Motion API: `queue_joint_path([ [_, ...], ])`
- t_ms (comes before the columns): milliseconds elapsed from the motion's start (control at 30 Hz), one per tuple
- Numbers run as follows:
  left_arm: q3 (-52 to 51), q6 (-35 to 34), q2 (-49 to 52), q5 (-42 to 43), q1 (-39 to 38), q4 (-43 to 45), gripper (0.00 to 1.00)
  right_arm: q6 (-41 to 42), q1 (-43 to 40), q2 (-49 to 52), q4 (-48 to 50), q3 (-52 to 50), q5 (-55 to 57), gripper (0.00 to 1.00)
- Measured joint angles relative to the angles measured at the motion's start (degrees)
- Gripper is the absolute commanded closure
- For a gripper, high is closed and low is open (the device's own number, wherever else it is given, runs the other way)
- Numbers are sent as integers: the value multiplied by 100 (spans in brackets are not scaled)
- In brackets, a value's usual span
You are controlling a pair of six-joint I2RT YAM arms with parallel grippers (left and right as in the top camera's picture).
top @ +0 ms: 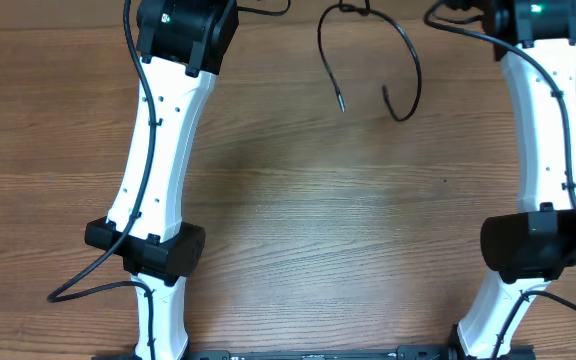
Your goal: Untangle cables
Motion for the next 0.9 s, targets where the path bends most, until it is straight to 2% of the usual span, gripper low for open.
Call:
queue_joint_path([
  [200,0,-146,0,-2,0,20,96,614,334,0,219,-9,-7,0],
  [367,0,-111,0,-52,17,20,96,881,297,0,234,-9,-4,0],
  [900,0,98,0,-352,413,-192,96,1014,98,-24,146,-9,-343,0],
])
